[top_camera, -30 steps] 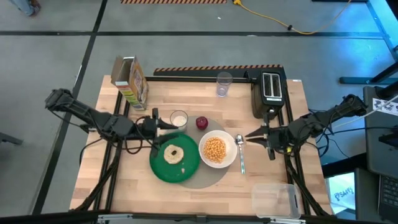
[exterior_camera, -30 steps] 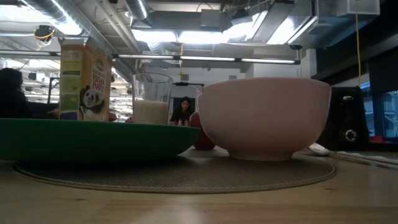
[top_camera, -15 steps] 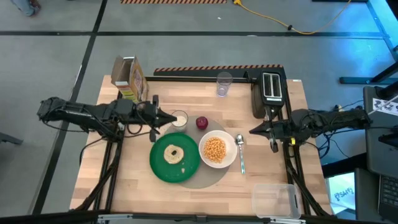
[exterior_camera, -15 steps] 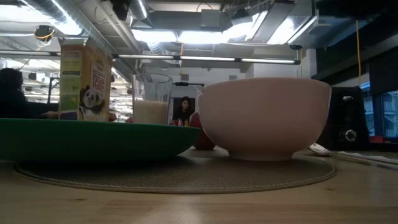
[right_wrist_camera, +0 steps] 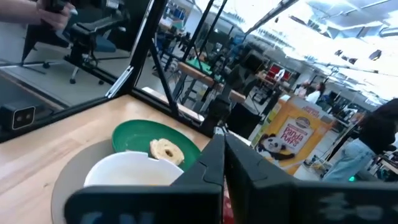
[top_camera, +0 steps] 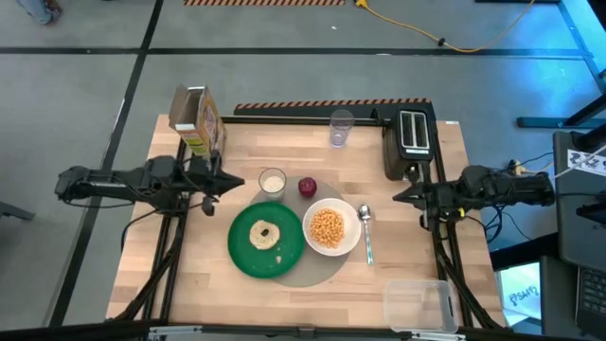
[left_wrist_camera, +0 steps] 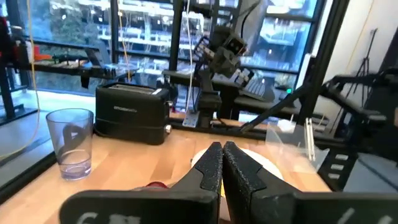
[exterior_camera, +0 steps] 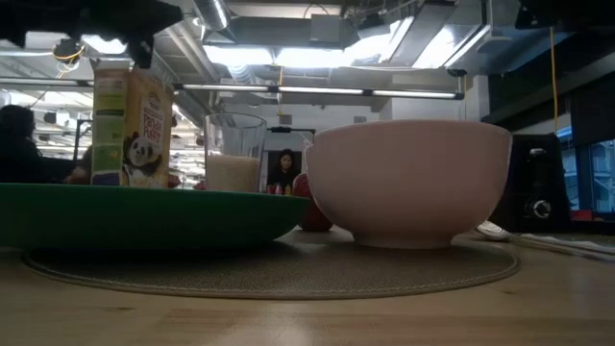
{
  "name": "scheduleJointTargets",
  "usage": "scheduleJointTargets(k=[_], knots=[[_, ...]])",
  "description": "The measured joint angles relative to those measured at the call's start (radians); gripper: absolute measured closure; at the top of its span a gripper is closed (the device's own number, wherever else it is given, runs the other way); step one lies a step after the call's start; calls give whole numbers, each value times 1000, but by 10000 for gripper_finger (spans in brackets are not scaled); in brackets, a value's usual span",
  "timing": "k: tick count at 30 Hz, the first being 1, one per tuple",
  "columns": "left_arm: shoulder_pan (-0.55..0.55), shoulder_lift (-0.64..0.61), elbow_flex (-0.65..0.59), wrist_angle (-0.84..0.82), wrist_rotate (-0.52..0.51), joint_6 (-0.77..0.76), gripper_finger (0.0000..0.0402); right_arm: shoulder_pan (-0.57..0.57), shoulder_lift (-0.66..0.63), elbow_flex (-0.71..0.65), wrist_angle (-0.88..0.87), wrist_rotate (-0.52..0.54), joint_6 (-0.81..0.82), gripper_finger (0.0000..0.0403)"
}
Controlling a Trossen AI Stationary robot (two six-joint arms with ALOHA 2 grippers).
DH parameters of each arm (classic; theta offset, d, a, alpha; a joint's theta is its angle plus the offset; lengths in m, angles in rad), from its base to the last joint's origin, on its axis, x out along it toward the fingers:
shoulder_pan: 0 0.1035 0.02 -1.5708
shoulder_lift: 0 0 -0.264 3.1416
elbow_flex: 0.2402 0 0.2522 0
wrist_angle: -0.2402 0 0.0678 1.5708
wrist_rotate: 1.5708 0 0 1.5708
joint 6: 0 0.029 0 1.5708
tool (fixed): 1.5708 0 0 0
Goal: Arrange a breakfast setting
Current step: Return to Home Position
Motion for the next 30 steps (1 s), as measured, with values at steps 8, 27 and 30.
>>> scheduleJointTargets(k=[8, 27, 30], knots=[[0, -215, -129, 1, -5, -24, 399, 0, -73, -80, 61, 2, 14, 402], [0, -416, -329, -1, -21, -51, 398, 0, -215, -335, 250, 24, 75, 402], [0, -416, -329, -11, -31, -36, 398, 0, -214, -358, 251, 63, 83, 402]])
